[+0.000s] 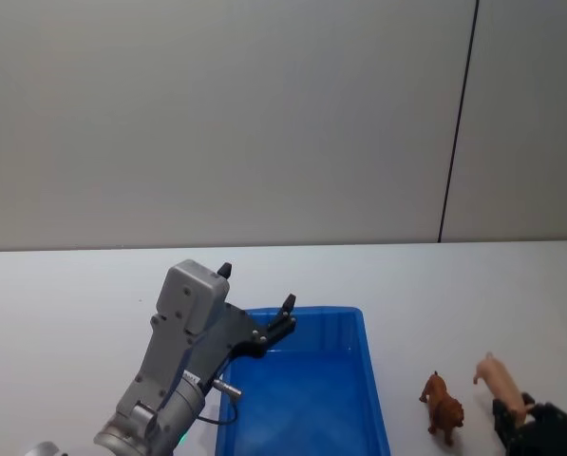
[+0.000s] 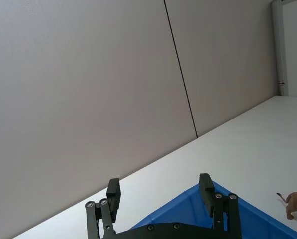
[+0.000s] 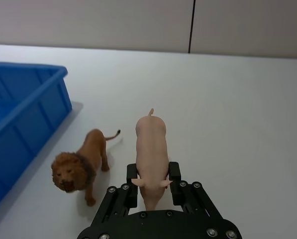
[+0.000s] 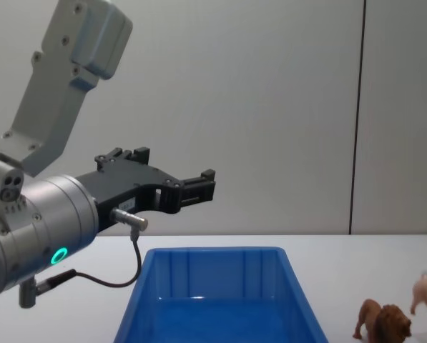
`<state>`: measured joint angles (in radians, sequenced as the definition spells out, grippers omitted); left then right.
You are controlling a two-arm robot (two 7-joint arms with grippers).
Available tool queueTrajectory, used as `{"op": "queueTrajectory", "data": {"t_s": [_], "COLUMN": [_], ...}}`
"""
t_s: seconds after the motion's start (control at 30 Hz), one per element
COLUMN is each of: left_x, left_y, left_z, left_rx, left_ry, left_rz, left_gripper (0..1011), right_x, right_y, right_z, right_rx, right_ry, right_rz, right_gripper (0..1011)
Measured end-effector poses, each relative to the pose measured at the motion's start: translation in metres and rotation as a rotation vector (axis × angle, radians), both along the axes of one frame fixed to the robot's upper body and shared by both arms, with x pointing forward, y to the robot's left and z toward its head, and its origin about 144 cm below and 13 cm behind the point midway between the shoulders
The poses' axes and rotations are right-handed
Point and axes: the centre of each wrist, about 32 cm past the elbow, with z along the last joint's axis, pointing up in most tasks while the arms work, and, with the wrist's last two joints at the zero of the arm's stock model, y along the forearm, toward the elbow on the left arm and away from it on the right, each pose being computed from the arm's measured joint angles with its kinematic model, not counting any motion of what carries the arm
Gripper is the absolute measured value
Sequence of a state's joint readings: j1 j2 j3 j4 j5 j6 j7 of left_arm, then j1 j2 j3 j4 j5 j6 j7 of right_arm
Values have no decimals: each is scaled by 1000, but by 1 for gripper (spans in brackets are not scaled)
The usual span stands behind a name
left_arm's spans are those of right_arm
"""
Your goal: Pick up the two dolls from the table and place them into the box.
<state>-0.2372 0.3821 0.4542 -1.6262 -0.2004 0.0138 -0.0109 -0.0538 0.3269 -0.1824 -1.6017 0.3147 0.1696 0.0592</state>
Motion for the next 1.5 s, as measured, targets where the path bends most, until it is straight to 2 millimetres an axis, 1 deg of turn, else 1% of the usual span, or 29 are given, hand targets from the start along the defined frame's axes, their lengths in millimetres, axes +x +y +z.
{"op": "queueTrajectory", "data": {"t_s": [0.47,0.83,1.23,1.4,1.5], "left_x": [0,0,0,0,0], "left_y": [0,0,0,0,0], "left_z": [0,0,0,0,0], "left_rx": [0,0,0,0,0], "left_ry": [0,0,0,0,0], "left_rz": [0,0,0,0,0], "left_gripper": [1001,1001,1001,1001,1001], "right_x": [1,12,30,41,47], "right_y": [7,20,42,56,64], "right_z": [26,41,43,39,37], "right_rx": [17,69,134,165,180], "right_ry": [-165,-231,-204,-165,-143], "right_rz": [93,233,389,460,489], "right_gripper": [357,357,357,357,411]}}
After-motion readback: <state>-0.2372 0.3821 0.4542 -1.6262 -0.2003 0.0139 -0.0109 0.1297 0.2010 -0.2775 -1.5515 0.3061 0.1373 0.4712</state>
